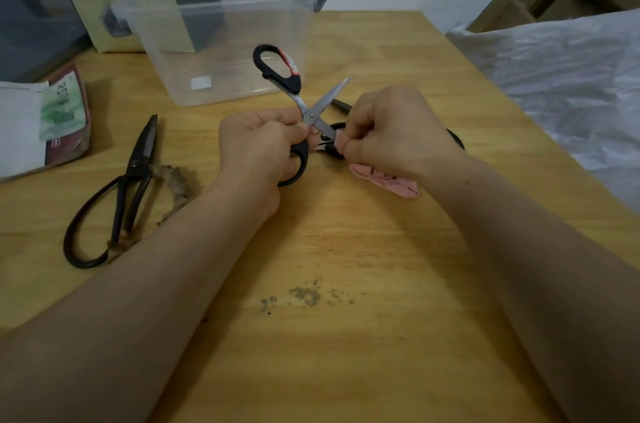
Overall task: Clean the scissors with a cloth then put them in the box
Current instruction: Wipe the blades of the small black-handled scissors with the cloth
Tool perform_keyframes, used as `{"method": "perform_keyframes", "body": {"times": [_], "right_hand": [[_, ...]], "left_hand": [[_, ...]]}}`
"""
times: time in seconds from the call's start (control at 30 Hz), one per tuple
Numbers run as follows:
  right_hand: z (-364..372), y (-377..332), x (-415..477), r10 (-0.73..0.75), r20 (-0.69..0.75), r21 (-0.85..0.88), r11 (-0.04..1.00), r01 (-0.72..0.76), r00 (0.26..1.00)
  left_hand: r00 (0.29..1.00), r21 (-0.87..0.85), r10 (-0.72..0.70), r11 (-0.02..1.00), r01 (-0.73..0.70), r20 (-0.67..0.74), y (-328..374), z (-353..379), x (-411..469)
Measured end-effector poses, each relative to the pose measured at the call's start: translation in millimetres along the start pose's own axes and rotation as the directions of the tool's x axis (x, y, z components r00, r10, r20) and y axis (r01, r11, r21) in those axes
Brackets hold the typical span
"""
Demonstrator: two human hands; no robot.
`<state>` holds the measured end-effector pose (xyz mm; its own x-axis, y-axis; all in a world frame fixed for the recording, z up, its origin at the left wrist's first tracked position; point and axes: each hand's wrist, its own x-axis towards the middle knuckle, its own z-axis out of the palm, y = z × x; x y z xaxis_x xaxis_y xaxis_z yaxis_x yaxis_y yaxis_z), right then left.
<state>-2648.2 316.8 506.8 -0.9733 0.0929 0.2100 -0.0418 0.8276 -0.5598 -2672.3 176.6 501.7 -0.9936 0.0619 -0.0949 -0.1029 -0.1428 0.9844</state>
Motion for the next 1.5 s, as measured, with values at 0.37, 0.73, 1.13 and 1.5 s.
{"method": "perform_keyframes", "body": {"times": [0.37,0.73,1.13,1.5], "right_hand": [[2.6,-6.8,-1.3,0.005,-0.019,0.153,0.988,-0.002,1.0],[-3.3,-1.6,2.4,0.139,-0.347,0.395,0.919,0.01,0.927],[-0.5,-10.1,-1.0,0.066,-0.433,0.374,0.92,0.113,0.899],[-8.7,-14.7,-2.2,0.224,-0.289,0.647,0.762,0.017,0.931]], "left_hand": [[1.0,-0.014,0.021,1.0,-0.021,0.01,-2.8,-1.5,4.3],[0.981,-0.145,0.194,0.97,-0.193,-0.008,3.9,-10.0,13.7],[0.993,-0.274,0.114,0.956,-0.103,0.023,3.6,-10.7,20.8],[0.996,-0.306,0.089,0.948,-0.089,-0.013,3.7,-11.3,22.6]]}}
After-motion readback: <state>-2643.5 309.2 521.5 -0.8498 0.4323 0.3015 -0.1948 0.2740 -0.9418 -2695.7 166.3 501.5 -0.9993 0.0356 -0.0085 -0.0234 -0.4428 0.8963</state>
